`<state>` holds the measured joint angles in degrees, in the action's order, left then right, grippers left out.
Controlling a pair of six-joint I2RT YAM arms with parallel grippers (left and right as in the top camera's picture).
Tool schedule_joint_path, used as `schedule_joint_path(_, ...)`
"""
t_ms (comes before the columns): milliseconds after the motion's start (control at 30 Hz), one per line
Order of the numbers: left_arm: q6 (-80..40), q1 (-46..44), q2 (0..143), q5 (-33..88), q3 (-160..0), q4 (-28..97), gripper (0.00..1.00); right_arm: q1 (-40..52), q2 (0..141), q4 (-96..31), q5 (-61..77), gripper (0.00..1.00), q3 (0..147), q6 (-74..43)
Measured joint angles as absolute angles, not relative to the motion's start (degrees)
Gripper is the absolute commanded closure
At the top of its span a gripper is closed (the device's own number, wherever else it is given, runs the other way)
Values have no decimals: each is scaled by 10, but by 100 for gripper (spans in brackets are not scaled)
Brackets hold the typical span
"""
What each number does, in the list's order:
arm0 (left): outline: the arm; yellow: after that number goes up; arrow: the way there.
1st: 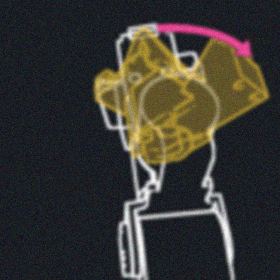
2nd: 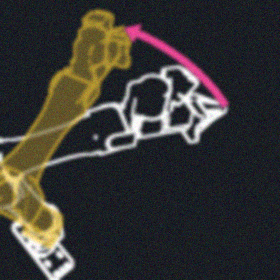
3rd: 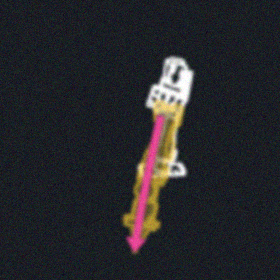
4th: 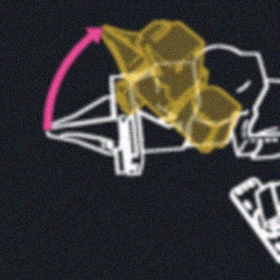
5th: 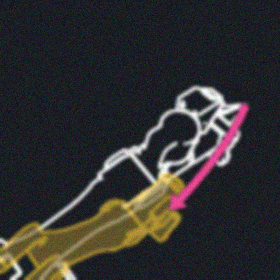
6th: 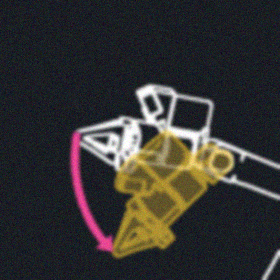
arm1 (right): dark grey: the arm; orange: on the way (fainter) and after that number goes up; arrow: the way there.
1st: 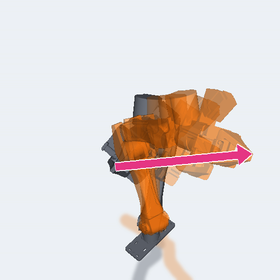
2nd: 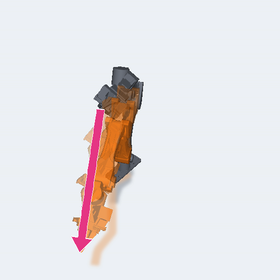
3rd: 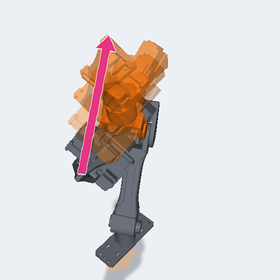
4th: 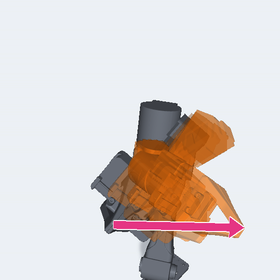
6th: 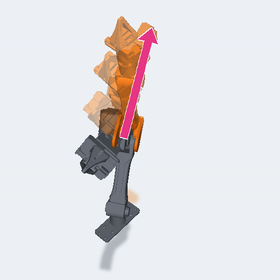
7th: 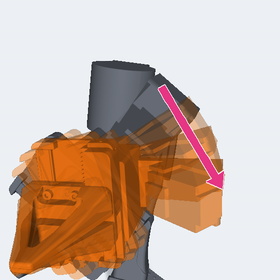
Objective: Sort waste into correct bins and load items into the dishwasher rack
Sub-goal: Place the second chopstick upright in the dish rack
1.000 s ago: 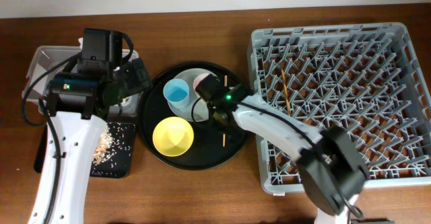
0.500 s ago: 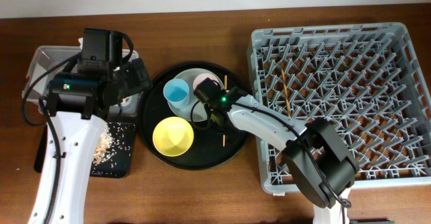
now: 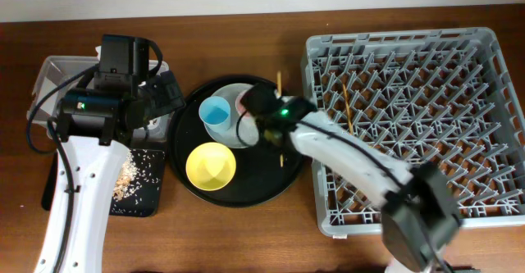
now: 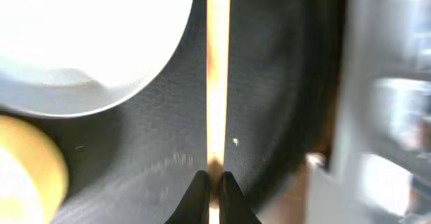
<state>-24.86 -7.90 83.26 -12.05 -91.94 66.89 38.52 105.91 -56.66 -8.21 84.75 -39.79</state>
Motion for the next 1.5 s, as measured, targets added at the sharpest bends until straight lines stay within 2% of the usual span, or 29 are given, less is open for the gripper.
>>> schedule_joint_path(167, -249, -79, 833, -121, -919, 668, 1, 302, 943, -668, -92, 96, 867, -326)
schedule_joint_path(267, -249, -79, 833, -121, -919, 668, 1, 233, 927, -727, -92, 96, 868, -262)
schedule_joint_path(400, -249, -79, 833, -121, -919, 669, 1, 163, 932, -741, -69, 96, 867, -187)
schedule_joint_path(800, -249, -79, 833, -121, -919, 669, 1, 145, 963, -704, -59, 95, 787, -142)
schedule_joint_path(867, -249, -79, 833, -121, -919, 669, 1, 145, 966, -703, -59, 80, 783, -141)
schedule_joint_path(933, -249, -79, 833, -121, -919, 669, 1, 145, 967, -702, -59, 59, 782, -138)
schedule_joint_path(967, -249, -79, 833, -121, -919, 669, 1, 145, 967, -702, -58, 43, 782, -138)
schedule_joint_path(1000, -249, -79, 833, -121, -919, 669, 1, 145, 967, -702, -57, 38, 782, -132)
schedule_joint_path(1033, -249, -79, 833, -121, -919, 669, 1, 145, 967, -702, -56, 38, 782, -135)
schedule_joint_path(1100, -249, -79, 833, -121, -919, 669, 1, 145, 967, -702, -55, 53, 782, -135)
schedule_joint_path(1167, -249, -79, 833, -121, -919, 669, 1, 145, 967, -705, -54, 63, 782, -136)
schedule_joint_path(1267, -249, -79, 833, -120, -919, 669, 1, 145, 972, -768, -29, 65, 827, -135)
schedule_joint_path(1333, -249, -79, 833, -121, -919, 669, 1, 147, 972, -776, 44, 64, 927, -106)
schedule_joint_path(1400, -249, -79, 833, -121, -919, 669, 1, 162, 971, -737, 136, 57, 987, -64)
schedule_joint_path(1500, -249, -79, 833, -121, -919, 668, 1, 218, 971, -648, 208, 57, 996, -13)
